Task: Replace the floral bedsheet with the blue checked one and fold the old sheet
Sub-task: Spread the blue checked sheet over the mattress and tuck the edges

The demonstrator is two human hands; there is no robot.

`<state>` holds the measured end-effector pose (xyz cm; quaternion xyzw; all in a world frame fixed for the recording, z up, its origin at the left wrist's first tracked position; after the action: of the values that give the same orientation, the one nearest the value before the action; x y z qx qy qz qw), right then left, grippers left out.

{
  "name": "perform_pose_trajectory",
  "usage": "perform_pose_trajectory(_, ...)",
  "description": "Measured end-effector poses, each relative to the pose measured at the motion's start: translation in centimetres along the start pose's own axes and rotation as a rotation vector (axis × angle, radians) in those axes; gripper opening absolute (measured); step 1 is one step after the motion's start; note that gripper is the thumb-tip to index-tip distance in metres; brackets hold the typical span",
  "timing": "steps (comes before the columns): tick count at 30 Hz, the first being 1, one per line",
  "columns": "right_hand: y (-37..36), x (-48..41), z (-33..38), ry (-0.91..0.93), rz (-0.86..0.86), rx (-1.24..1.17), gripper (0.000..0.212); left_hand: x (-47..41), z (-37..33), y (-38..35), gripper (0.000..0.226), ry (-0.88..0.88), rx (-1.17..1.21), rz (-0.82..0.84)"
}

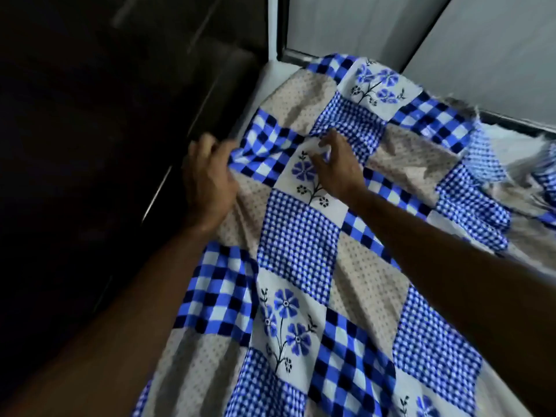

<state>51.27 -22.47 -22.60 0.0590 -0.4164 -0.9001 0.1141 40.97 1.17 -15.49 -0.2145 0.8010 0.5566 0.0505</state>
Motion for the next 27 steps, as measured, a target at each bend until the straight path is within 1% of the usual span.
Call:
perform_pose_trajectory(2,-0.6,2.2,2.3,0.126,-0.083,0.043,0.030,0.2,-0.8,0.7,0.046,0.004,-0.070,0.011)
perform_pose_trajectory(3,-1.2,3.6,3.4,0.170,-0.091,0.078,0.033,0.8,-0.5,0.2,0.044,0.044,-0.042,0.049)
perform_pose_trajectory(4,-2.1,5.4,5.0,0.218,-0.068,0.095,0.039,1.9,0.5,-0.3,0.045,0.139,0.019,0.120)
perform_pose_trajectory(6,-4.2,9.0,8.3,0.341,0.015,0.112,0.051,5.5,3.7,-1.3,0.055,0.430,0.162,0.271)
perform_pose_trajectory(7,-5.4,10.9,9.8,0.403,0.073,0.138,0.056,8.1,5.3,-1.6,0.059,0.561,0.176,0.338)
perform_pose_trajectory(8,-6.6,12.7,10.8,0.443,0.142,0.172,0.059,10.9,6.5,-1.4,0.061,0.645,0.136,0.396)
perform_pose_trajectory(9,-7.8,14.3,11.5,0.447,0.218,0.199,0.059,13.7,7.4,-0.9,0.062,0.678,0.070,0.422)
perform_pose_trajectory(11,-9.7,16.2,11.2,0.378,0.361,0.243,0.055,18.1,8.4,0.6,0.060,0.651,-0.069,0.434)
perform_pose_trajectory(12,-10.3,16.9,10.9,0.363,0.403,0.280,0.047,20.0,8.9,1.5,0.055,0.643,-0.082,0.433)
perform_pose_trajectory(14,-10.5,17.2,10.7,0.367,0.397,0.299,0.026,22.0,9.7,2.3,0.038,0.647,0.065,0.449)
perform_pose_trajectory(15,-10.4,17.1,10.6,0.358,0.372,0.267,0.019,22.7,10.1,2.5,0.030,0.665,0.170,0.485)
perform_pose_trajectory(16,-10.1,16.5,10.4,0.324,0.347,0.239,0.017,22.9,10.2,2.7,0.024,0.664,0.253,0.512)
perform_pose_trajectory(17,-9.9,16.2,10.4,0.278,0.336,0.222,0.017,23.2,10.5,3.4,0.019,0.653,0.285,0.501)
perform_pose_trajectory(19,-9.4,16.3,10.8,0.204,0.319,0.223,0.019,23.3,10.9,6.1,0.017,0.621,0.217,0.377)
perform_pose_trajectory(21,-8.7,16.8,12.1,0.244,0.260,0.270,0.021,23.4,10.7,9.6,0.025,0.560,0.124,0.179)
perform_pose_trajectory(23,-8.2,18.2,14.2,0.349,0.193,0.301,0.022,24.1,9.6,13.2,0.026,0.454,0.047,-0.003)
perform_pose_trajectory(24,-8.0,18.9,15.4,0.395,0.164,0.279,0.027,24.4,8.8,14.4,0.021,0.404,0.019,-0.064)
perform_pose_trajectory(25,-8.0,19.6,16.5,0.431,0.152,0.231,0.036,24.8,8.3,15.3,0.015,0.363,0.002,-0.101)
perform_pose_trajectory(27,-8.4,21.2,19.2,0.522,0.191,0.077,0.058,25.5,7.1,16.8,0.008,0.284,-0.019,-0.140)
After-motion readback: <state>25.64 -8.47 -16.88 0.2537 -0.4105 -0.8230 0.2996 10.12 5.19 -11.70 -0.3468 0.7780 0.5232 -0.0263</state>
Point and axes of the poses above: each hand's wrist, its own x-axis away from the middle knuckle, its own y-axis out of the back of the hand, z = x × y, the point moved 7 cm from there along -x, towards the middle knuckle, and after that the axes turned 2 degrees about y, right-handed, at the moved point
